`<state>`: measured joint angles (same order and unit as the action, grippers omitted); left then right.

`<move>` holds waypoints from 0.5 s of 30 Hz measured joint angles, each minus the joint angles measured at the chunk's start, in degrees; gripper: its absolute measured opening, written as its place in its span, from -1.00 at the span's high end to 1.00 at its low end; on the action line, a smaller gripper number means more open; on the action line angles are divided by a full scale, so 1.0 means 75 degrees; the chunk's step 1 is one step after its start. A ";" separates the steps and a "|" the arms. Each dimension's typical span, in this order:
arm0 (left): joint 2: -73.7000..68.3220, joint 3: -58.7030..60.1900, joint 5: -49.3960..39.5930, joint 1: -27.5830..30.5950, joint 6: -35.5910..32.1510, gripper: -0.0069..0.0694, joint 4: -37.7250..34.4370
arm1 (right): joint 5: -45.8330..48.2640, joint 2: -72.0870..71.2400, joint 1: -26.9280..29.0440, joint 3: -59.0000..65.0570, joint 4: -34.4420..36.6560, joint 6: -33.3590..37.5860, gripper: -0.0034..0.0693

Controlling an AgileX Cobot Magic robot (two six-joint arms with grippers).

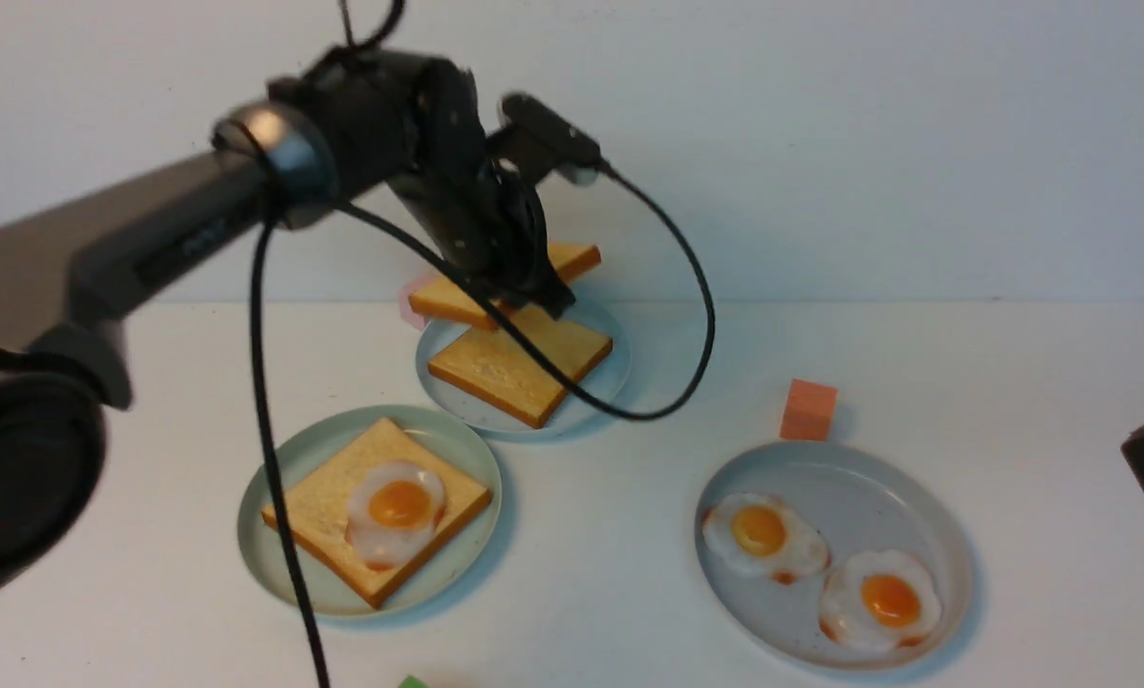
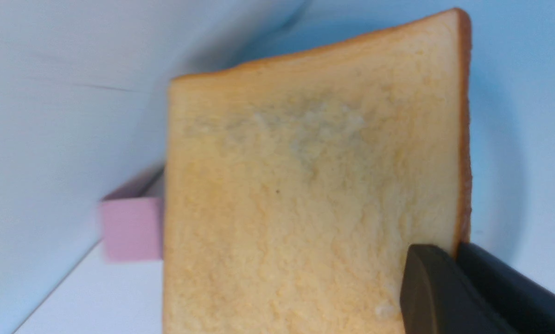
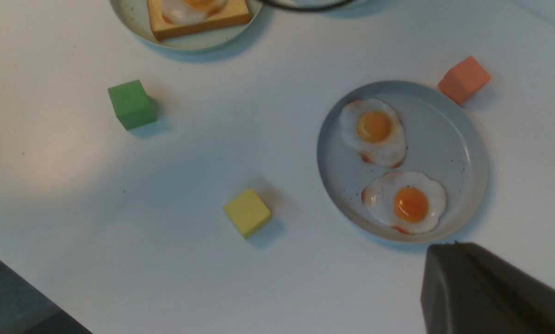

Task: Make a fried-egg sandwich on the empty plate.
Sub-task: Use the left arm to place a slice of bread on the fried egg in the middle

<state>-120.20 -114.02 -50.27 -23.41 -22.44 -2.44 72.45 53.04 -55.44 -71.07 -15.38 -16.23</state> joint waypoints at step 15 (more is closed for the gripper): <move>0.3776 0.6107 0.1407 -0.0816 0.2484 0.79 0.2029 | -0.0146 0.0000 0.0000 0.0000 0.0026 0.0000 0.85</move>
<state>-91.88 -68.21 -39.71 -29.53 -3.81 12.77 71.36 53.04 -55.44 -71.07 -15.19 -16.23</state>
